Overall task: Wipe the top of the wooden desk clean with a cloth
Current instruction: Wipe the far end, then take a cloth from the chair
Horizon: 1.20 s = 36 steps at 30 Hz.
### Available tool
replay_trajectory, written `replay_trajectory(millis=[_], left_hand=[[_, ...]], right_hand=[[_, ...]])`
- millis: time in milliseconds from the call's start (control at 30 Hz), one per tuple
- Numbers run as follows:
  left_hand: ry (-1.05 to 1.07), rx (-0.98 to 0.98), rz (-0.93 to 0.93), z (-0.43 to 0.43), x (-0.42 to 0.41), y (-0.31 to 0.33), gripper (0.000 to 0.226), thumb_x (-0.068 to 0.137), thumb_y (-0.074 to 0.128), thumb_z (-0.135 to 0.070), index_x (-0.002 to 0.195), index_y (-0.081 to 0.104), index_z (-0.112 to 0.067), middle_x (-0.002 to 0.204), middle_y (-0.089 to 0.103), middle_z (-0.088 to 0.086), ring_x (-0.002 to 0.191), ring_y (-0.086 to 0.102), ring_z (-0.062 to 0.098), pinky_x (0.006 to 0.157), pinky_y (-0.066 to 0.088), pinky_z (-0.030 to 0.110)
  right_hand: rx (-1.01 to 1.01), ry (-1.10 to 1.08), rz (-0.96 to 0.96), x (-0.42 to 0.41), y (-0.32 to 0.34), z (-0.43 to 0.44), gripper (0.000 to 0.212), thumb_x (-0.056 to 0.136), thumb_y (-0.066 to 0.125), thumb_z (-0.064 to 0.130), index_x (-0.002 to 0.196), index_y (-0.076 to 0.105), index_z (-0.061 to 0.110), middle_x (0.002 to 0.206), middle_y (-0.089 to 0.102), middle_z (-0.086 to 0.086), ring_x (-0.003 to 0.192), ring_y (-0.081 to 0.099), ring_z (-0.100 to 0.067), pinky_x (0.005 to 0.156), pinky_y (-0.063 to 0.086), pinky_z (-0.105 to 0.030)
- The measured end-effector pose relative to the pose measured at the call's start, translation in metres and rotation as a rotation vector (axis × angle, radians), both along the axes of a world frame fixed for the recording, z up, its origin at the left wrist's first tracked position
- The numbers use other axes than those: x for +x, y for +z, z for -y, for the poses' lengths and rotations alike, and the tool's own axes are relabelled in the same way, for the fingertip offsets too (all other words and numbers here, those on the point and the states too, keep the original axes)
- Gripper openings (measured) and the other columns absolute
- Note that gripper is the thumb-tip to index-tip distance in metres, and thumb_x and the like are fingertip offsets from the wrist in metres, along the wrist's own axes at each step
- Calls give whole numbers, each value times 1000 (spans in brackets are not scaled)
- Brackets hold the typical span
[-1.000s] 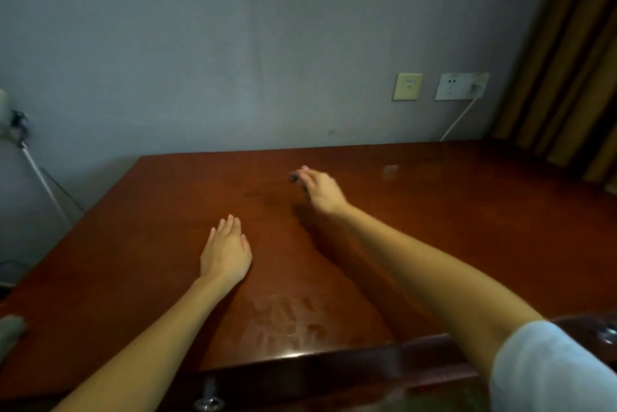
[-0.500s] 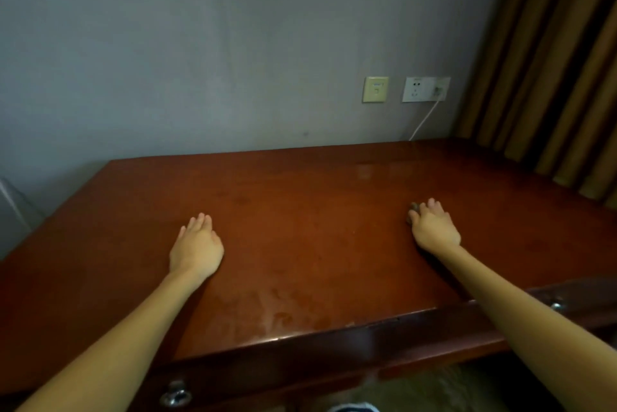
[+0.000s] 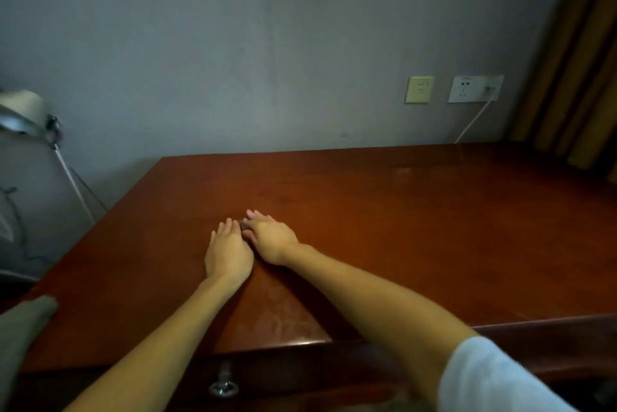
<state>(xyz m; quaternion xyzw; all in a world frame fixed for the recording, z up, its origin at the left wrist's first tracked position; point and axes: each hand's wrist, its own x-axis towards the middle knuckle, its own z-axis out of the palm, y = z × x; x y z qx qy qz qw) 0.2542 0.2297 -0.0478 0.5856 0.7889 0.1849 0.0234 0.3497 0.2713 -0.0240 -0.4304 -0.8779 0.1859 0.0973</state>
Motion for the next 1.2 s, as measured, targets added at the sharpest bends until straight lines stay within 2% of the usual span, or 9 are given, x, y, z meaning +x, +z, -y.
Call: replay_trajectory(millis=[67,233,400,500,633,933,1033,1100,1200], left_hand=[[-8,-16,-33,4,0,0,51,100,27,-11,150,22,-1,158,18,12,147,13,21,120,7,31],[-14,-39,-57,3,0,0,51,102,23,-16,151,16,-2,160,11,10,148,8,20,121,5,31],[-6,-59,-78,2,3,-1,52,103,21,-18,152,14,-2,160,9,10,148,7,20,121,6,32],[-2,-75,-79,0,5,1,52,103,19,-21,152,13,-2,160,8,9,148,7,20,121,6,32],[0,-99,-92,1,7,1,53,104,17,-22,152,11,-2,161,6,9,148,5,20,121,4,32],[-5,-97,-99,1,6,0,53,103,18,-22,152,12,-2,160,8,9,148,5,21,120,4,32],[-7,-103,-94,2,4,1,53,103,19,-23,152,13,-2,160,9,9,148,6,20,120,4,31],[-20,-108,-86,2,2,2,53,103,19,-23,152,13,-2,160,9,9,148,6,20,120,4,31],[-32,-111,-73,3,2,3,53,104,19,-24,152,13,-2,160,8,9,148,6,21,121,4,32]], right_hand=[[-13,-13,-68,22,9,-7,42,104,31,25,142,42,12,156,26,-5,144,23,-20,115,20,-32],[200,-321,-264,155,36,-47,39,104,30,25,135,52,18,150,38,-6,139,34,-21,113,27,-32],[150,-921,-40,323,17,-64,42,103,31,26,142,39,12,154,29,-10,142,27,-26,115,27,-43],[127,-1054,67,340,-5,-56,46,103,30,31,143,37,11,152,31,-13,143,24,-29,117,23,-45],[158,-893,125,268,-4,-71,47,103,27,33,145,34,14,155,26,-10,143,25,-27,116,21,-42],[104,-105,81,22,-7,-44,46,104,26,28,148,30,17,159,14,-7,147,12,-21,118,9,-34],[15,41,11,11,-2,-29,43,104,27,25,144,39,13,157,23,-5,146,18,-19,116,14,-32],[-65,1,-128,32,8,-24,42,104,29,27,138,47,10,152,35,-4,139,35,-17,111,26,-27],[-51,-163,-298,105,28,-27,40,104,29,26,132,53,9,130,57,-4,102,61,-2,84,43,-14]])
